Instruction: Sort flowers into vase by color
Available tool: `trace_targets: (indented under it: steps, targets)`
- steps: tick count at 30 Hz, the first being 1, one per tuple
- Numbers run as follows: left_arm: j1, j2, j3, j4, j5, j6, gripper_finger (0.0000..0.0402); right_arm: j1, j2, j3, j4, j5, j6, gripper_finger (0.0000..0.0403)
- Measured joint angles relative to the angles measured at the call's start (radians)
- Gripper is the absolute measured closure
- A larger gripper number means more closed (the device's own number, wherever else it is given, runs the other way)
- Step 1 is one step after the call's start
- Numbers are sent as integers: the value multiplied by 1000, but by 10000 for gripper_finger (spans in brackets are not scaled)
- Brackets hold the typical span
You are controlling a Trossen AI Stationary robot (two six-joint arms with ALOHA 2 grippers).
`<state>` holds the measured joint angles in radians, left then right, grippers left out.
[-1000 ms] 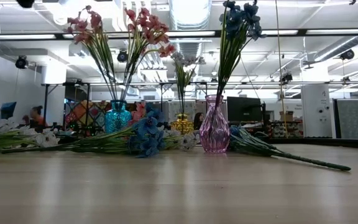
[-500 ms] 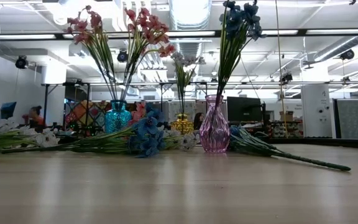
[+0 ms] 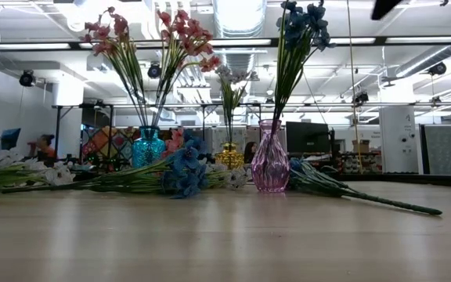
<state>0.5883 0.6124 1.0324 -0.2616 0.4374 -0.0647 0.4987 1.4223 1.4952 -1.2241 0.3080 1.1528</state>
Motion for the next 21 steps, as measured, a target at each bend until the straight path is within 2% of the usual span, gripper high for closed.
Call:
trace_targets:
  steps: [8,13,18,21]
  targets:
    - [-125,91,41,5,-9,32,60,10,4,-121,1,27,118,207]
    - [-239,157,38,10,-125,92,61,-9,14,-227,51,40,169,206]
    - [-357,199,37,18,-206,137,61,-9,14,-343,230,87,175,192]
    - [-442,218,37,15,-306,168,61,-21,15,-406,323,111,174,176]
